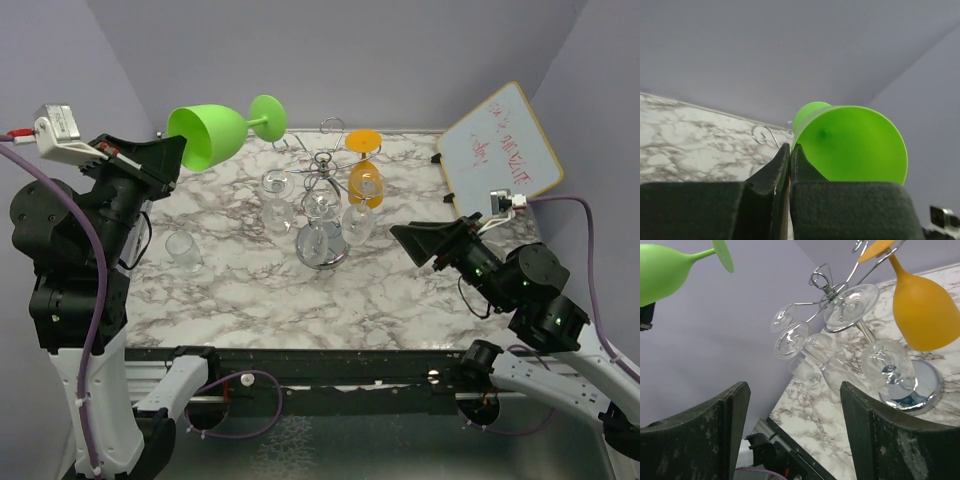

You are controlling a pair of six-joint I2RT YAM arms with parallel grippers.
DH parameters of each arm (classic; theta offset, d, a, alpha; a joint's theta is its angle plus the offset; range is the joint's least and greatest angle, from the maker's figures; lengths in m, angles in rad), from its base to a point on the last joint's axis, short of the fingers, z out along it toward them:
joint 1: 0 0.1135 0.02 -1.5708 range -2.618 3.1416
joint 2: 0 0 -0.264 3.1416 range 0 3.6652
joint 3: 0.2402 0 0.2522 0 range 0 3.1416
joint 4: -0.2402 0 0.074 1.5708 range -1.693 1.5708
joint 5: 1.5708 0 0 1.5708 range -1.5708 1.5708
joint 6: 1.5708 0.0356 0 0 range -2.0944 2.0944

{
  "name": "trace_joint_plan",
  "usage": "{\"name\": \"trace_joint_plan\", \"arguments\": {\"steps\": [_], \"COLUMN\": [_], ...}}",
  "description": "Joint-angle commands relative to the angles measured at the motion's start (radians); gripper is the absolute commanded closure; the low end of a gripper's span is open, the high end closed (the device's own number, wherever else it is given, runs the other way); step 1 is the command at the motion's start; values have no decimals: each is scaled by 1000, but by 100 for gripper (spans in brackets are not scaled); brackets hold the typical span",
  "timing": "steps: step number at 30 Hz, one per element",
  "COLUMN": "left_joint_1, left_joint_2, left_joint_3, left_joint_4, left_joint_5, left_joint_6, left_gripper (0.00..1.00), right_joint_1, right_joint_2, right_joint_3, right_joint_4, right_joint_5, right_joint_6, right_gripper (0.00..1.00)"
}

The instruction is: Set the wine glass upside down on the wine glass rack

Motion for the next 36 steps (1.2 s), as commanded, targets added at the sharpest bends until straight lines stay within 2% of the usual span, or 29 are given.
{"name": "trace_joint_plan", "arguments": {"steps": [1, 3, 10, 15, 20, 23, 26, 29, 32, 36], "left_joint_1": [5, 5, 5, 5, -29, -125, -291, -411, -500, -614], "left_joint_2": [11, 8, 16, 21, 80, 133, 205, 245, 271, 307], "left_joint_3": [-55, -112, -242, -328, -342, -342, -327, -314, -312, -362], "left_joint_4": [142, 234, 442, 567, 668, 715, 750, 769, 801, 927], "left_joint_5": [366, 427, 469, 473, 484, 436, 341, 205, 82, 28], "left_joint_6": [-195, -270, -472, -543, -576, -570, -524, -464, -410, -384], "left_gripper": [100, 100, 100, 100, 100, 100, 100, 100, 100, 100], "right_joint_1": [3, 3, 3, 4, 4, 4, 4, 4, 4, 4], "right_joint_2": [0, -3, -51, -78, -51, -20, 17, 48, 64, 91], "right_joint_3": [-23, -47, -94, -119, -109, -103, -109, -136, -167, -166], "right_joint_4": [112, 153, 222, 251, 292, 341, 414, 518, 615, 664], "right_joint_5": [-42, -42, -22, 24, 55, 55, 56, 46, 14, -26], "right_joint_6": [39, 34, 1, 17, 27, 53, 88, 84, 106, 204], "right_gripper": [22, 22, 22, 22, 22, 22, 22, 24, 23, 23]}}
